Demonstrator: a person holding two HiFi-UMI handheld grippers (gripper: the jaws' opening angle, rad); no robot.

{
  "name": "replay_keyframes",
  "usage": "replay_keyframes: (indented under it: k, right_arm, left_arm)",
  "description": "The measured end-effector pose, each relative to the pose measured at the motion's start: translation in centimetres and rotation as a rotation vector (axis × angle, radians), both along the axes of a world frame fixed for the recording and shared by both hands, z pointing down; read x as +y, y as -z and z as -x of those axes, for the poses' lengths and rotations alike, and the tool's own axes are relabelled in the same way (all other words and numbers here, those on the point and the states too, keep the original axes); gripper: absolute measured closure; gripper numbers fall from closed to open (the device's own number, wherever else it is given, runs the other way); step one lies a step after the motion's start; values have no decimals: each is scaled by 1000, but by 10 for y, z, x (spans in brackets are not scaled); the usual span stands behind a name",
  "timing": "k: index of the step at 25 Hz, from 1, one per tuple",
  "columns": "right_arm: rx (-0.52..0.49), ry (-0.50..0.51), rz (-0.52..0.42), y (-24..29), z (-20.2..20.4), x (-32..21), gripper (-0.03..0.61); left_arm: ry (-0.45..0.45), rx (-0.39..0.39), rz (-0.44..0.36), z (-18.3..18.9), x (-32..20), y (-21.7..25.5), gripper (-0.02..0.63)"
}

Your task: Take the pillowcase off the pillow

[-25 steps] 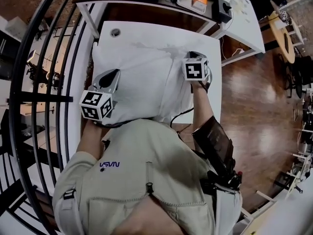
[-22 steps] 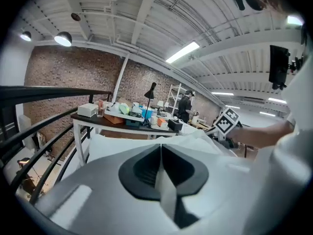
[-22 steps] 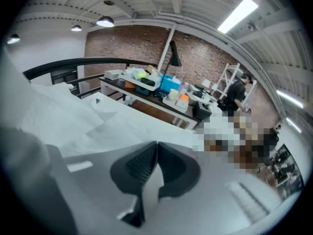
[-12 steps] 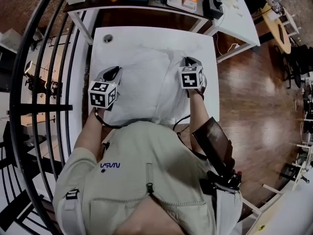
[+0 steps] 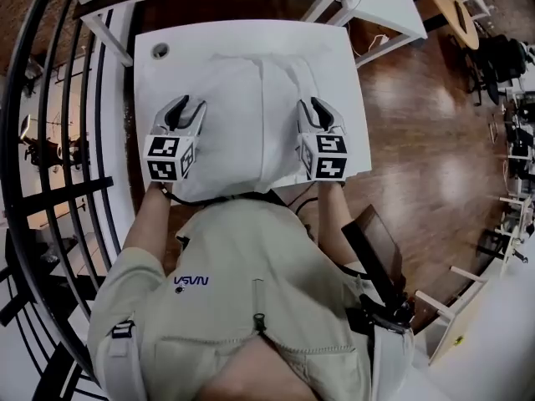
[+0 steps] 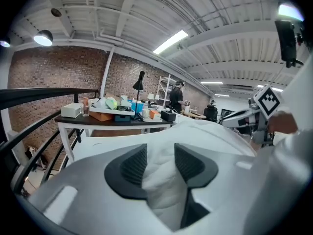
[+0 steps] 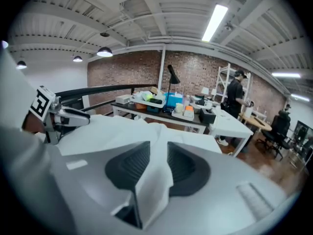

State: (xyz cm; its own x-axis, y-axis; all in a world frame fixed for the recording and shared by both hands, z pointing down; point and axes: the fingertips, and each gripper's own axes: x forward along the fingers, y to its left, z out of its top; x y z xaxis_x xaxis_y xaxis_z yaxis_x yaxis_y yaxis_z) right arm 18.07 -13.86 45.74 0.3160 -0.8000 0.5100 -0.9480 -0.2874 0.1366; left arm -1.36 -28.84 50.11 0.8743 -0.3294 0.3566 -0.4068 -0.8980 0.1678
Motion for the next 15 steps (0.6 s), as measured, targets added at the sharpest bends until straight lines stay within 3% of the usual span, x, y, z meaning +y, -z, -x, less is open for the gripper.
replay_keyframes:
  k: [7, 15]
  right_arm:
    - [-44, 7, -6, -8, 25, 70, 479]
    - [-131, 227, -26, -31, 68, 115, 479]
  left_arm:
    - [-17, 22, -97, -1, 49, 48, 408]
    - [-25, -91, -129, -18, 147, 45, 391]
